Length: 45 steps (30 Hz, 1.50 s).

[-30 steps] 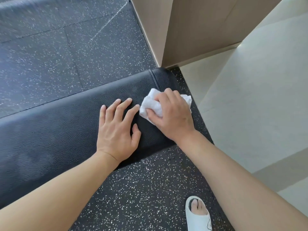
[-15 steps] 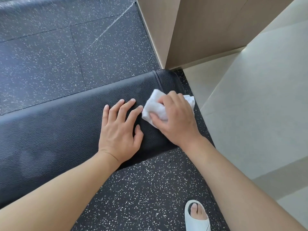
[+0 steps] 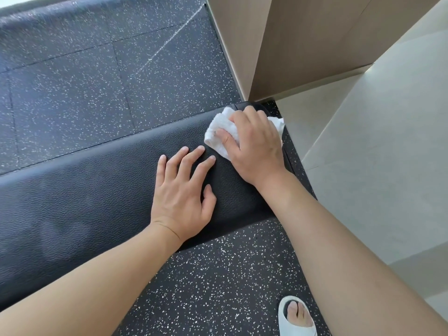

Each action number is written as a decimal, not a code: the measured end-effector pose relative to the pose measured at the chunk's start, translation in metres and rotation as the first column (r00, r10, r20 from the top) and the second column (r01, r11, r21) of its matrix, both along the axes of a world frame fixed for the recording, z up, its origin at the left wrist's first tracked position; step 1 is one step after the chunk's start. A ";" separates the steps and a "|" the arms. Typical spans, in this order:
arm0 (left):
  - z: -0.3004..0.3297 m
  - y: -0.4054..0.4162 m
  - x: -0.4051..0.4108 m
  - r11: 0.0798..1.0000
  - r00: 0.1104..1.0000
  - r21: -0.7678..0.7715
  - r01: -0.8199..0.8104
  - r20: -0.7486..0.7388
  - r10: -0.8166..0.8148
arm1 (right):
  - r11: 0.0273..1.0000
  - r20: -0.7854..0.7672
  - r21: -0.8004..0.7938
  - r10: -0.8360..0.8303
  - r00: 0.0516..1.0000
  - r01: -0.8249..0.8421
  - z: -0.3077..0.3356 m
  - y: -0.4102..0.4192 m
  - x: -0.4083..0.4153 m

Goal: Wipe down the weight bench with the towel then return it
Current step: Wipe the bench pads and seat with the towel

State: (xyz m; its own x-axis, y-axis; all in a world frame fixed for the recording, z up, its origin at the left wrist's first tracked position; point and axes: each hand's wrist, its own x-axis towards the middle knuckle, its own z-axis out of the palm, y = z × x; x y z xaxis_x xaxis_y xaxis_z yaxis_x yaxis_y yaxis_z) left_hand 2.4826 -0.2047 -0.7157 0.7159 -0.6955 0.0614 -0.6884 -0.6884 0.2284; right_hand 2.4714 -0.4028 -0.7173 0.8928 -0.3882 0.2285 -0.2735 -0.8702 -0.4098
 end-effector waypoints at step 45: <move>0.001 -0.001 -0.002 1.000 1.000 0.000 0.007 -0.002 -0.007 | 0.991 -0.052 -0.107 -0.081 0.995 0.075 0.000 -0.023 0.016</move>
State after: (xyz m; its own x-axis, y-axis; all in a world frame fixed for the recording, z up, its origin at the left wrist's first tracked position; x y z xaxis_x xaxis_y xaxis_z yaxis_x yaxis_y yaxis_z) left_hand 2.4806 -0.2053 -0.7143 0.7108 -0.7008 0.0605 -0.6931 -0.6832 0.2298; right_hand 2.4870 -0.4256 -0.7172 0.8731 -0.4341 0.2219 -0.3626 -0.8825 -0.2997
